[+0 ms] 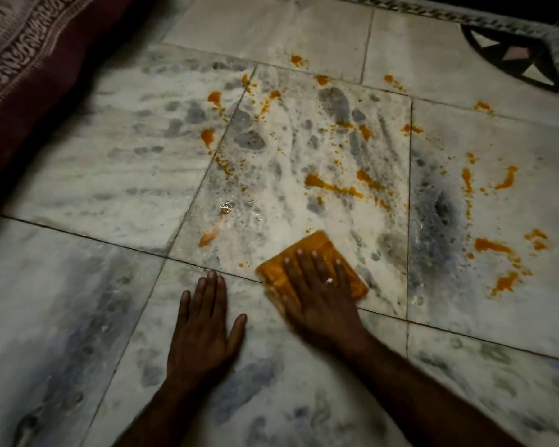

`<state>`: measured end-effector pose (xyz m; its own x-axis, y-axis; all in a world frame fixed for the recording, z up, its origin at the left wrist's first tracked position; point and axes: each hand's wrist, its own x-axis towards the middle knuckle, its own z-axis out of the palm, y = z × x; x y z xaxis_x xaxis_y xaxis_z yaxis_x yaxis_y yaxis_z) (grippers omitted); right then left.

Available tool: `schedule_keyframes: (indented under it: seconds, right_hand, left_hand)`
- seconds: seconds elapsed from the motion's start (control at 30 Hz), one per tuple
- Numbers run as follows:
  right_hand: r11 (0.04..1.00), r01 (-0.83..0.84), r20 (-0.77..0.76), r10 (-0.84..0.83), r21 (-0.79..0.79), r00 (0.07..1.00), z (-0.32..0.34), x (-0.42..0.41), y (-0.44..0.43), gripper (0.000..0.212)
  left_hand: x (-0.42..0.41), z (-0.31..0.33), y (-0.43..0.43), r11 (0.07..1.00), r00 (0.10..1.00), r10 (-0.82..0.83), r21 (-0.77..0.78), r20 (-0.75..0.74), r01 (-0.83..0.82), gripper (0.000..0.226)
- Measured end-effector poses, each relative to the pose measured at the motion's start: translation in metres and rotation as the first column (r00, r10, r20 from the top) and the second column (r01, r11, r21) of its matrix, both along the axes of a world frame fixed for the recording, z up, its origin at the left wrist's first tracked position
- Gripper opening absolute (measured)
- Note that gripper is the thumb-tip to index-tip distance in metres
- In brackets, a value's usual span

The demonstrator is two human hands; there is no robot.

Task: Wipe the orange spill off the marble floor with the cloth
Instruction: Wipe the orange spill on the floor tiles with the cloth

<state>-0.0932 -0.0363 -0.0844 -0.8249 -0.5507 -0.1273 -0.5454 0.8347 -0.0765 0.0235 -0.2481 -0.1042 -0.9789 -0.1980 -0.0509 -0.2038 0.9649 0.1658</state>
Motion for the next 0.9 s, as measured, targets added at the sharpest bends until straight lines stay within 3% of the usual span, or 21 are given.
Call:
schedule_keyframes:
  seconds: [0.13, 0.27, 0.37, 0.43, 0.5, 0.67, 0.9]
  right_hand:
    - [0.975, 0.218, -0.023, -0.217, 0.045, 0.976, -0.003, -0.021, 0.032, 0.068]
    - [0.931, 0.364, -0.01, -0.364, -0.009, 0.931, -0.002, 0.04, 0.031, 0.069]
    - [0.989, 0.138, 0.017, -0.138, -0.05, 0.99, 0.003, 0.082, 0.001, 0.066]
    - [0.997, -0.044, 0.021, 0.046, -0.067, 0.999, 0.004, 0.067, -0.02, 0.063]
    - [0.993, -0.117, 0.026, 0.118, -0.028, 0.993, 0.004, 0.034, -0.033, 0.063]
    - [0.994, -0.059, 0.174, 0.043, 0.087, 0.984, 0.019, -0.009, -0.032, 0.067]
    - [0.933, -0.205, 0.499, 0.032, 0.296, 0.866, 0.061, -0.033, -0.043, 0.075]
  left_hand:
    - [-0.003, 0.001, -0.003, 0.999, 0.999, -0.048, -0.008, -0.014, 0.048, 0.077]
    - [-0.004, 0.001, -0.002, 0.999, 0.998, -0.044, 0.009, -0.046, 0.044, 0.077]
    - [-0.002, -0.001, -0.002, 0.999, 0.995, -0.05, 0.012, -0.084, 0.051, 0.076]
    - [-0.002, -0.001, -0.003, 0.998, 0.993, -0.063, -0.001, -0.104, 0.064, 0.074]
    - [-0.002, -0.002, -0.003, 0.998, 0.992, -0.067, -0.014, -0.104, 0.066, 0.072]
    - [-0.002, 0.003, -0.003, 0.998, 0.997, -0.04, 0.04, -0.071, 0.043, 0.075]
    - [-0.006, 0.011, 0.001, 0.993, 1.0, -0.001, 0.122, 0.019, -0.002, 0.073]
